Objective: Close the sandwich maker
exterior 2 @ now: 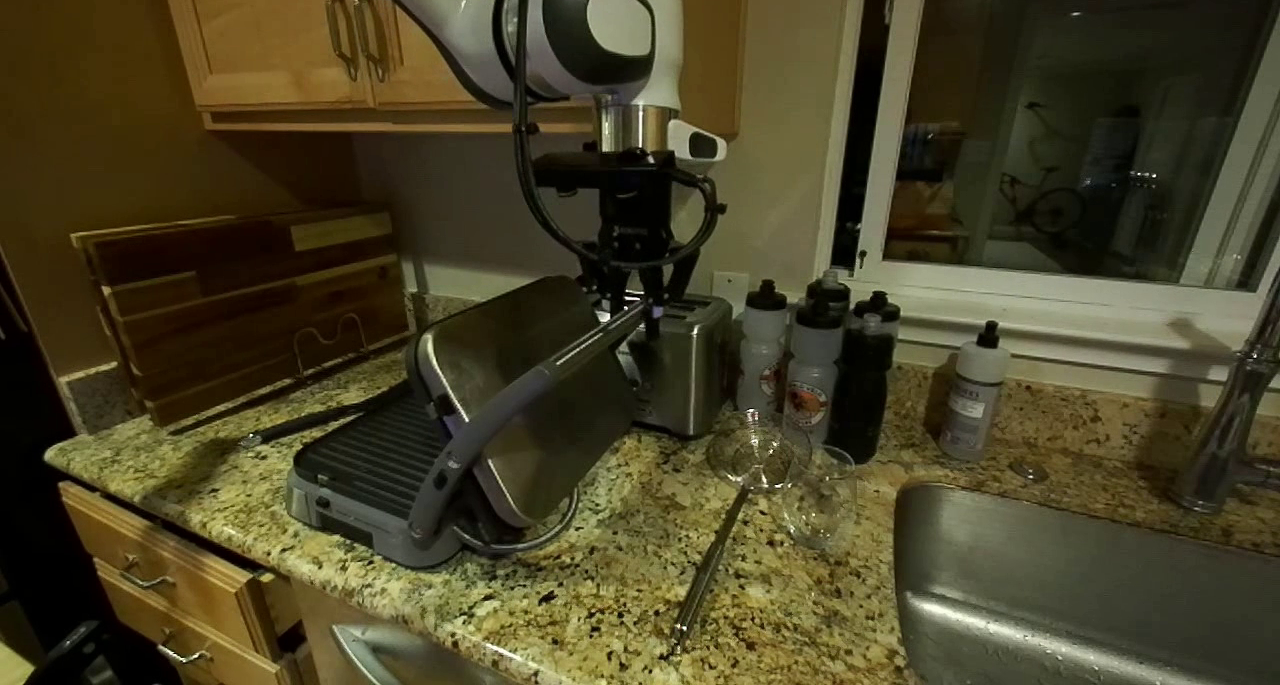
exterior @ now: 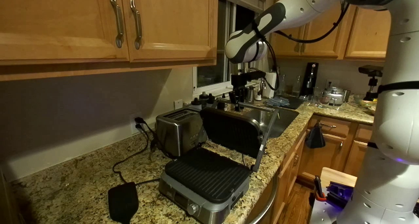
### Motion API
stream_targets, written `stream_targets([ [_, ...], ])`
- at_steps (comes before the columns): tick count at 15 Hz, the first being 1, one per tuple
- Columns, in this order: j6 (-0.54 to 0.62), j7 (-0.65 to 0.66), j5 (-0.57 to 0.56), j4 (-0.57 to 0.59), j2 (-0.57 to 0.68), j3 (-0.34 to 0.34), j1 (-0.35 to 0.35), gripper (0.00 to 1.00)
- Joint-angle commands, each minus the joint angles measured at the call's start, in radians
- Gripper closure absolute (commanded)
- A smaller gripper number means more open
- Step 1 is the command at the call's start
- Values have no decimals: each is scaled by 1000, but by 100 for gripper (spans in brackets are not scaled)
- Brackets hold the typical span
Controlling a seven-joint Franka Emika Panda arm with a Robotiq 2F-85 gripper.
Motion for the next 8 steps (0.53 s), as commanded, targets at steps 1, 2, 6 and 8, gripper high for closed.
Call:
stream_targets([
  [1, 12, -35, 35, -31, -39, 4, -11, 87],
  [2, 10, -42, 38, -31, -39, 3, -13, 92],
  [6, 7, -68, 63, -37, -39, 3, -18, 98],
  [8, 7, -73, 62, -39, -39, 4, -15, 95],
])
